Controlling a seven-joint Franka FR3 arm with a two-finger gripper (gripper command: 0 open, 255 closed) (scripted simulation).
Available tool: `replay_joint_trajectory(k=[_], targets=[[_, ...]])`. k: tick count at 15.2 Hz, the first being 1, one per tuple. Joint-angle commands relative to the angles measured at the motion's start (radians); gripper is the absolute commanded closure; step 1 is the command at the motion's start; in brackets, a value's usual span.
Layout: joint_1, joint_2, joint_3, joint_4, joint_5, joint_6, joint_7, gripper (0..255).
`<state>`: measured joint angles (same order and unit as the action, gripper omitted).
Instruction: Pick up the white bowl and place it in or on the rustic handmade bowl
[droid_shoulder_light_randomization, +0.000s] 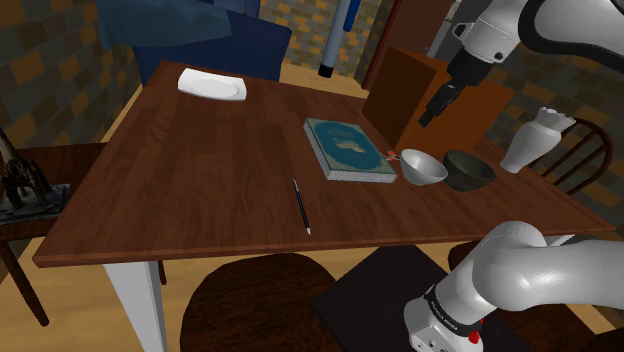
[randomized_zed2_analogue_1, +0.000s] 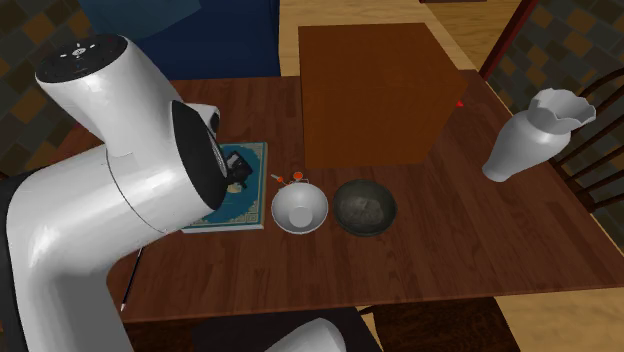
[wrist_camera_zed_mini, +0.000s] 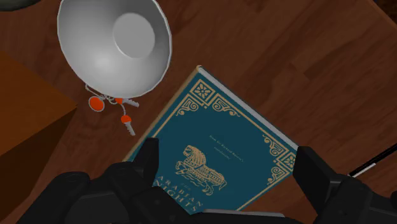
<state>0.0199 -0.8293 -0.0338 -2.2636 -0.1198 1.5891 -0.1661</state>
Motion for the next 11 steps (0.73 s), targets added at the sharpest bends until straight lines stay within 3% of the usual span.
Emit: replay_joint_trajectory(k=[1, 11], targets=[[0.000, 0.000, 0.000, 0.000, 0.000, 0.000, 0.000, 0], [-0.057, -0.076, -0.100, -0.315, -0.151, 0.202, -0.095, 0]])
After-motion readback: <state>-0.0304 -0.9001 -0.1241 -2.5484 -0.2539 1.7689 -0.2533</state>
